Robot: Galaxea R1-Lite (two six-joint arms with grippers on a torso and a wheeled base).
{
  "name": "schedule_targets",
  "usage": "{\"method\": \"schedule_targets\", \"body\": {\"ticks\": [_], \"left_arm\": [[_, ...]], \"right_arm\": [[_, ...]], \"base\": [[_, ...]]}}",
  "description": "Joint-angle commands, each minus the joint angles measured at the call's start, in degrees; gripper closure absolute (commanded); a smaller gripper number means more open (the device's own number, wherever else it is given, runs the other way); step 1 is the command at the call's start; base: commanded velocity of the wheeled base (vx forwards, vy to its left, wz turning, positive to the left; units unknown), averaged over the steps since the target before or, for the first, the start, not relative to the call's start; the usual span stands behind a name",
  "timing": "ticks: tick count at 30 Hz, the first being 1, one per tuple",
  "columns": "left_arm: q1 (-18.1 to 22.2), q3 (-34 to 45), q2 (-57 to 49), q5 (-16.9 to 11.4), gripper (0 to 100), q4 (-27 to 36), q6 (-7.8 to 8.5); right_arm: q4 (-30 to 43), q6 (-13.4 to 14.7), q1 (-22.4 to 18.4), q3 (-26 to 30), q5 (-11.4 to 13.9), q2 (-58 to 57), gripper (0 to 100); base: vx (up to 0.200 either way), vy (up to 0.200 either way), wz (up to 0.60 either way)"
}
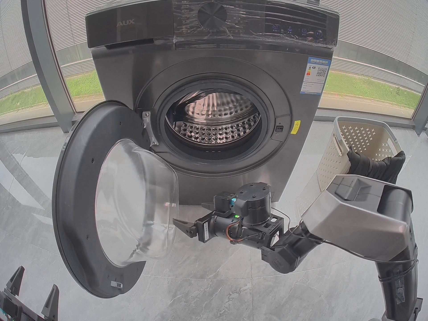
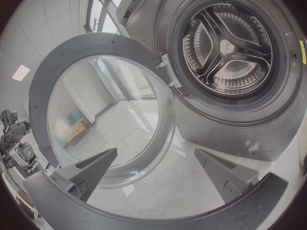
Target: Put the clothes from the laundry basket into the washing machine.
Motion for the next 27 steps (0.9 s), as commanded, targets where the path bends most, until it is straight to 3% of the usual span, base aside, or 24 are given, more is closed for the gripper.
{"method": "schedule_targets", "body": {"ticks": [1,5,7,10,27], "left_arm": [[0.0,1.0,-0.9,0.0,0,0.0,0.00],[0.0,1.0,-0.9,0.0,0,0.0,0.00],[0.0,1.0,-0.9,0.0,0,0.0,0.00],[0.0,1.0,-0.9,0.0,0,0.0,0.00],[0.0,1.0,-0.9,0.0,0,0.0,0.00]], "right_arm": [[-0.2,0.1,1.8,-4.8,-0.3,4.9,0],[-0.2,0.4,2.6,-8.1,-0.4,6.0,0],[-0.2,2.5,3.9,-10.6,-2.3,6.2,0],[-0.2,4.4,4.4,-12.8,-2.6,6.2,0],[0.7,4.5,4.1,-17.0,-5.2,9.1,0]], "base": [[0.000,0.000,0.00],[0.000,0.000,0.00],[0.000,0.000,0.00],[0.000,0.000,0.00],[0.000,0.000,0.00]]}}
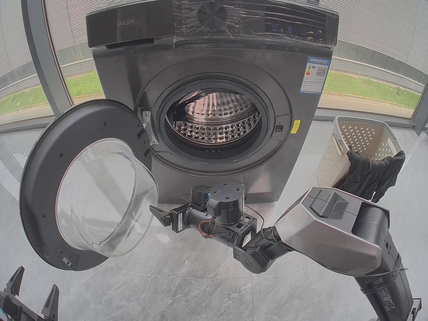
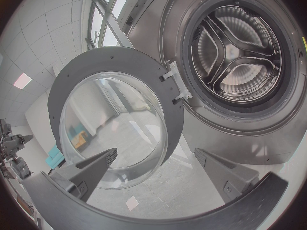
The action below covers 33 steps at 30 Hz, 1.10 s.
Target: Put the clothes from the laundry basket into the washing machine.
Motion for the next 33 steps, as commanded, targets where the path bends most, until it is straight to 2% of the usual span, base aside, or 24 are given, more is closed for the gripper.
{"method": "schedule_targets", "body": {"ticks": [1,4,7,10,19,21,29,33], "left_arm": [[0.0,1.0,-0.9,0.0,0,0.0,0.00],[0.0,1.0,-0.9,0.0,0,0.0,0.00],[0.0,1.0,-0.9,0.0,0,0.0,0.00],[0.0,1.0,-0.9,0.0,0,0.0,0.00],[0.0,1.0,-0.9,0.0,0,0.0,0.00],[0.0,1.0,-0.9,0.0,0,0.0,0.00],[0.0,1.0,-0.9,0.0,0,0.0,0.00],[0.0,1.0,-0.9,0.0,0,0.0,-0.09]], "right_arm": [[0.6,0.0,0.5,-1.9,-1.2,1.7,0],[1.8,0.2,0.6,-4.0,-2.0,2.7,0],[2.9,0.2,1.0,-6.9,-4.3,3.7,0],[3.7,0.4,1.4,-9.0,-5.2,5.1,0],[3.6,0.8,1.7,-10.9,-5.4,5.4,0],[3.6,1.6,1.8,-11.6,-5.5,5.5,0],[3.8,2.0,1.3,-11.4,-6.7,4.0,0],[3.5,1.7,-0.6,-5.5,-8.1,-1.1,0]], "base": [[0.000,0.000,0.00],[0.000,0.000,0.00],[0.000,0.000,0.00],[0.000,0.000,0.00],[0.000,0.000,0.00],[0.000,0.000,0.00],[0.000,0.000,0.00],[0.000,0.000,0.00]]}}
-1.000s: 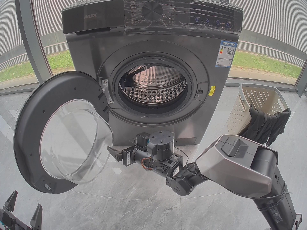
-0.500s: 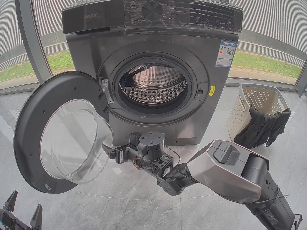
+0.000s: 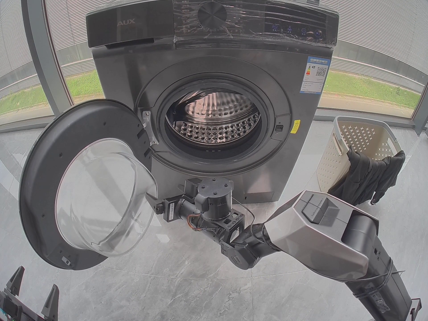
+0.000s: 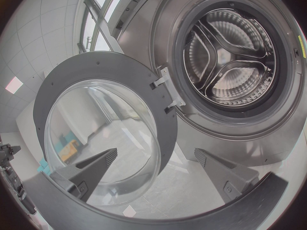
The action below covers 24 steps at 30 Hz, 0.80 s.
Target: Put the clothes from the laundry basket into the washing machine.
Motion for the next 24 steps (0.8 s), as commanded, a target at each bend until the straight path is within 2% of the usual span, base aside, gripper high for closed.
{"method": "schedule_targets", "body": {"ticks": [1,5,7,10,12,13,14,16,17,18,24], "left_arm": [[0.0,1.0,-0.9,0.0,0,0.0,-0.09],[0.0,1.0,-0.9,0.1,0,0.0,-0.18],[0.0,1.0,-0.9,0.1,0,0.0,-0.09],[0.0,1.0,-0.9,0.1,0,0.0,-0.09],[0.0,1.0,-0.9,0.1,0,0.0,-0.09],[0.0,1.0,-0.9,0.0,0,0.0,-0.18],[0.0,1.0,-0.9,0.1,0,0.0,-0.18],[0.0,1.0,-0.9,0.1,0,0.0,-0.18],[0.0,1.0,-0.9,0.1,0,0.0,-0.18],[0.0,1.0,-0.9,0.1,0,0.0,-0.18],[0.0,1.0,-0.9,0.1,0,0.0,-0.18]], "right_arm": [[-0.2,-0.4,-1.7,5.1,-1.0,-5.3,0],[0.0,-3.2,-5.5,20.8,-1.2,-20.6,0],[-0.8,-7.2,-8.3,29.5,-1.1,-28.3,0],[-0.9,-11.6,-13.2,41.5,-0.3,-39.6,0],[-0.5,-13.0,-16.5,47.4,0.5,-46.0,0],[-0.4,-13.2,-17.1,48.2,0.7,-46.9,0],[-0.1,-14.3,-20.6,53.0,1.8,-52.0,0],[-0.1,-15.2,-23.6,57.7,2.6,-56.8,0],[-0.1,-15.2,-23.9,58.1,2.7,-57.0,0],[-0.8,-15.8,-26.5,62.1,2.8,-60.9,0],[-0.1,-15.9,-32.2,68.9,2.5,-73.7,0]], "base": [[0.000,0.000,0.00],[0.000,0.000,0.00],[0.000,0.000,0.00],[0.000,0.000,0.00],[0.000,0.000,0.00],[0.000,0.000,0.00],[0.000,0.000,0.00],[0.000,0.000,0.00],[0.000,0.000,0.00],[0.000,0.000,0.00],[0.000,0.000,0.00]]}}
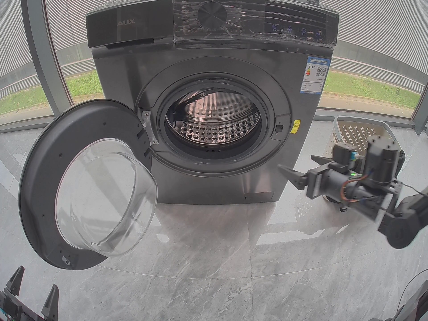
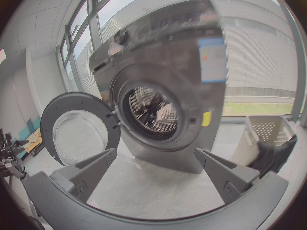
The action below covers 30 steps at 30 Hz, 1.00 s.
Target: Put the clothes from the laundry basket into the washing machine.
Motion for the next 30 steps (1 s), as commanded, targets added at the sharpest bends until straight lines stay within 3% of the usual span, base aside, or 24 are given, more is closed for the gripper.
{"method": "schedule_targets", "body": {"ticks": [1,5,10,15,22,30], "left_arm": [[0.0,1.0,-0.9,0.1,0,0.0,-0.07],[0.0,1.0,-0.9,0.0,0,0.0,0.02],[0.0,1.0,-0.9,0.1,0,0.0,-0.07],[0.0,1.0,-0.9,0.0,0,0.0,0.02],[0.0,1.0,-0.9,0.1,0,0.0,0.02],[0.0,1.0,-0.9,0.1,0,0.0,0.02]], "right_arm": [[0.3,-2.8,-12.9,15.7,1.0,-26.3,0],[0.3,-2.8,-16.7,21.5,1.4,-35.1,0],[0.4,-2.4,-17.8,30.9,2.7,-47.0,0],[1.7,-2.2,-19.0,36.3,2.6,-55.1,0],[24.5,-2.4,-21.4,36.3,2.9,-76.1,0],[43.9,-2.4,-21.9,36.3,2.8,-92.2,0]], "base": [[0.000,0.000,0.00],[0.000,0.000,0.00],[0.000,0.000,0.00],[0.000,0.000,0.00],[0.000,0.000,0.00],[0.000,0.000,0.00]]}}
